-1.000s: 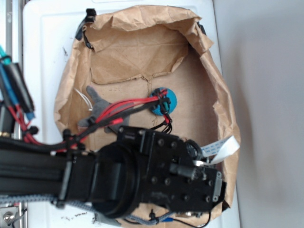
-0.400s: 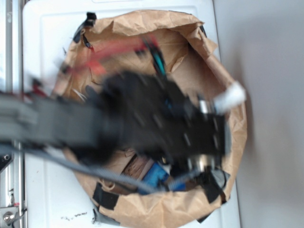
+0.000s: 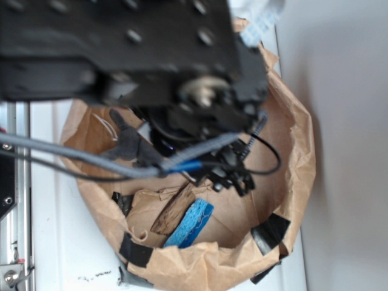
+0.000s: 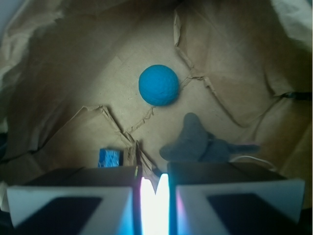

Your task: Grab the blue sponge.

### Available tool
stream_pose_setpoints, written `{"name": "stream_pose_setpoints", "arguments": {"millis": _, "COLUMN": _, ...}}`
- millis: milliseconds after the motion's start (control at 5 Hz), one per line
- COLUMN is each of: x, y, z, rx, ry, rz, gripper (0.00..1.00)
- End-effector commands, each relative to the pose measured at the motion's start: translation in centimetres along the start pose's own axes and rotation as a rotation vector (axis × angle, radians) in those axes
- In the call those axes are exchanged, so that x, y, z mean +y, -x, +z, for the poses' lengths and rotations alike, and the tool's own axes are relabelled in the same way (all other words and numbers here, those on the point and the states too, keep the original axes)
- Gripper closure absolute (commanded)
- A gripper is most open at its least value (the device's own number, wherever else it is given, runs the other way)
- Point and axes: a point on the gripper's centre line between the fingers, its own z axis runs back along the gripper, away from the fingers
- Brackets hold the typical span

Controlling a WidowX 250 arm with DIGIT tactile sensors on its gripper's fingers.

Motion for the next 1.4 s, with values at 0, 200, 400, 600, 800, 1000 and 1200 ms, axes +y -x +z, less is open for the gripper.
{"name": "stream_pose_setpoints", "arguments": {"millis": 0, "x": -1.6, "y": 0.0, "z": -2.4, "rx": -0.066, "ry": -0.050, "rz": -0.054, "gripper": 0.00}}
{"name": "stream_pose_setpoints", "arguments": {"millis": 200, "x": -2.9, "y": 1.1, "z": -4.4, "rx": -0.081, "ry": -0.048, "rz": -0.102, "gripper": 0.00}}
{"name": "stream_pose_setpoints", "arguments": {"millis": 400, "x": -4.4, "y": 2.2, "z": -6.7, "rx": -0.078, "ry": -0.050, "rz": -0.110, "gripper": 0.00}}
{"name": "stream_pose_setpoints", "arguments": {"millis": 600, "x": -5.3, "y": 2.2, "z": -8.7, "rx": -0.085, "ry": -0.058, "rz": -0.078, "gripper": 0.00}}
{"name": "stream_pose_setpoints", "arguments": {"millis": 800, "x": -6.2, "y": 1.7, "z": -9.8, "rx": -0.049, "ry": -0.072, "rz": -0.066, "gripper": 0.00}}
{"name": "stream_pose_setpoints", "arguments": {"millis": 1000, "x": -6.8, "y": 1.3, "z": -11.5, "rx": -0.072, "ry": -0.106, "rz": -0.067, "gripper": 0.00}}
{"name": "stream_pose_setpoints", "arguments": {"millis": 1200, "x": -6.6, "y": 1.0, "z": -13.1, "rx": -0.101, "ry": -0.141, "rz": -0.073, "gripper": 0.00}}
